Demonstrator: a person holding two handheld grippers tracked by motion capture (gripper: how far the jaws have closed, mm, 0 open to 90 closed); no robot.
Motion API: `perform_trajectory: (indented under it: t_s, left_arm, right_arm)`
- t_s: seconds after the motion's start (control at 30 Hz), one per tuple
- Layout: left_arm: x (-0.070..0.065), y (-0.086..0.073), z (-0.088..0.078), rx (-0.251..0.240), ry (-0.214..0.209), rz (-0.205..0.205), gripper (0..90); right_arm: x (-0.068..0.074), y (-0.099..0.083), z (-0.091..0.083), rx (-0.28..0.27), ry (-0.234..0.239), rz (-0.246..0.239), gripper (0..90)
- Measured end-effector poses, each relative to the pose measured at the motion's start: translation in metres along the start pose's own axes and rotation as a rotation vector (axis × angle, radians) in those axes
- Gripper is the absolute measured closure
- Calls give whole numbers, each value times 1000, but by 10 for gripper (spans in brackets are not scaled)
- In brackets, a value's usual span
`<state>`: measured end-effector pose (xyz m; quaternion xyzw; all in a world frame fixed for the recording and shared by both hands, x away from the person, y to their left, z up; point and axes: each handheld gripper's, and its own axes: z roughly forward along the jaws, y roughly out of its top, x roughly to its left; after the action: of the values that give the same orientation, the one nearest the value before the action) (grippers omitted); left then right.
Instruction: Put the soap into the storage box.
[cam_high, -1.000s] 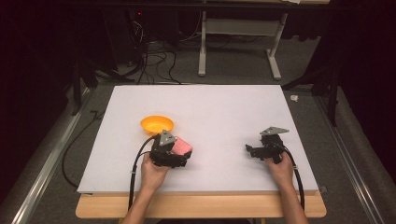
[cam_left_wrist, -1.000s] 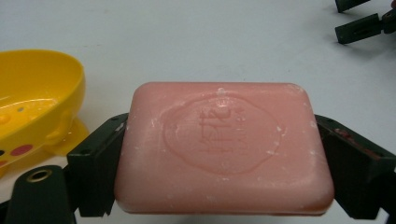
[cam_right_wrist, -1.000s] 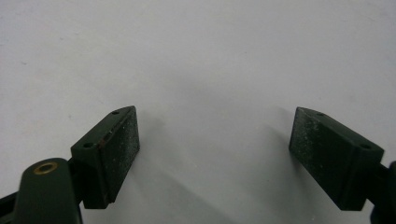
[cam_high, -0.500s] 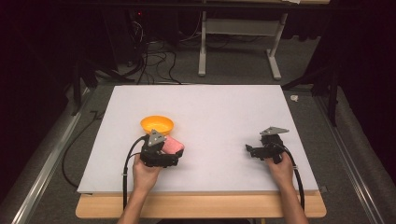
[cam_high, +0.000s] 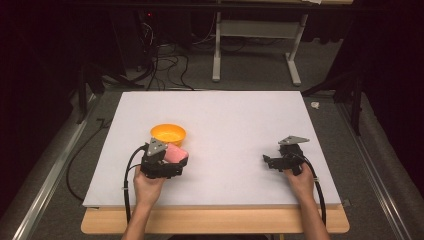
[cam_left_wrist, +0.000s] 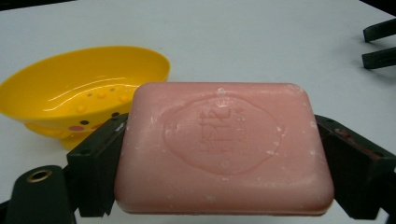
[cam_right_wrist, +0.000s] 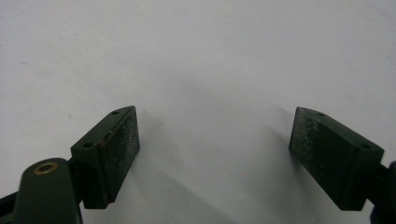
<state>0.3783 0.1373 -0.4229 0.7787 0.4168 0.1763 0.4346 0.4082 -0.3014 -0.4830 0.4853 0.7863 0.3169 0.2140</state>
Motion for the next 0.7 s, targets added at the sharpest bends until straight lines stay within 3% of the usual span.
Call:
perform_trajectory:
  t_s: [0.4, 0.7]
  left_arm:
    - [12, 5, -10, -6, 71, -26, 134]
    - [20, 10, -7, -2, 97, -47, 135]
  right_arm:
    - [0, 0, 0, 0, -1, -1, 168]
    - [0, 0, 0, 0, -1, 0, 168]
